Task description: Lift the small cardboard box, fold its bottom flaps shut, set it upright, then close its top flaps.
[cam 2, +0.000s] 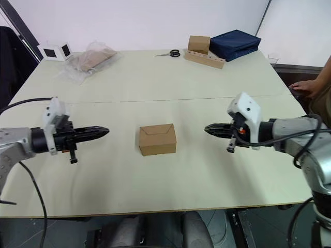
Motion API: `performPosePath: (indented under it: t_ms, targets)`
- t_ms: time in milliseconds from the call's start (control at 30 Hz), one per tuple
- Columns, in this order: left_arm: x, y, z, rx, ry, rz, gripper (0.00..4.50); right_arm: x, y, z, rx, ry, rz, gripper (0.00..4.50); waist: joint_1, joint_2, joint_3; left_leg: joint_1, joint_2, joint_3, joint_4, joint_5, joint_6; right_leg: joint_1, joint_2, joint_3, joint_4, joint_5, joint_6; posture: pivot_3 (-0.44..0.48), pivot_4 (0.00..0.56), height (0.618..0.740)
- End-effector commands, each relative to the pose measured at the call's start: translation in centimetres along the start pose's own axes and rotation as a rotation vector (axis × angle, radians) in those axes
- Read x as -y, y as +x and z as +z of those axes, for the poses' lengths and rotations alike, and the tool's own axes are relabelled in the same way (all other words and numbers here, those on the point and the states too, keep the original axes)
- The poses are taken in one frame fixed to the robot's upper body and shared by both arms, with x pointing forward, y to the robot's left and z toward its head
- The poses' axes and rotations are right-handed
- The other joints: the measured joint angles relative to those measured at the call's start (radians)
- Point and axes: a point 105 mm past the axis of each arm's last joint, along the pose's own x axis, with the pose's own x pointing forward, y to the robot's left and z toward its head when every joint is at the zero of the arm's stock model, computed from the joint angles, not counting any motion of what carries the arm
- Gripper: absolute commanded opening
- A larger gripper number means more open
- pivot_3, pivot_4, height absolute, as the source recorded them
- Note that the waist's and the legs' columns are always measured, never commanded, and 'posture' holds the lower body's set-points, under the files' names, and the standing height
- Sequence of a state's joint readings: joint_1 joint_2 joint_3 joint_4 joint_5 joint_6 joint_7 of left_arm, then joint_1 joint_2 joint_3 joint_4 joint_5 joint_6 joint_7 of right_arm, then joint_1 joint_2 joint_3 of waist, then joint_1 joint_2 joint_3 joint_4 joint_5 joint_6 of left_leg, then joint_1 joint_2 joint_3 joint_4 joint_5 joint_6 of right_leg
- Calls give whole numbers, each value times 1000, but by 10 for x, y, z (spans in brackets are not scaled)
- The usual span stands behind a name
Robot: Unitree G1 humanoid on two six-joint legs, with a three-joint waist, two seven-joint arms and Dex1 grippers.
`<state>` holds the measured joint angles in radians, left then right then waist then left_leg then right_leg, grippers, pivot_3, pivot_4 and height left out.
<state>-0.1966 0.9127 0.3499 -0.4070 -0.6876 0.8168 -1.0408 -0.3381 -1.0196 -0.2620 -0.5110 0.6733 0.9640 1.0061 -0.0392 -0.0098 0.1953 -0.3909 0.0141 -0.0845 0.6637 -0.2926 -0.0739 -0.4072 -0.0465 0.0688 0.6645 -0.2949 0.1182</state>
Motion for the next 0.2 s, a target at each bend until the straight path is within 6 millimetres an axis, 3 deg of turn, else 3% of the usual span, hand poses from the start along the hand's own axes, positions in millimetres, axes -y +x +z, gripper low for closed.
performPosePath:
  t_ms: [33,200]
  targets:
    - [3,-19,18,20,73,0,40,-13,-17,14,15,-56,52,0,0,0,0,0,0,0,0,0,0,0,0,0,0,0,0,0,150,740]
    - [4,-28,23,23,60,-20,40,-19,-23,15,9,-59,79,0,1,0,0,0,0,1,0,0,0,0,0,0,0,0,0,0,150,740]
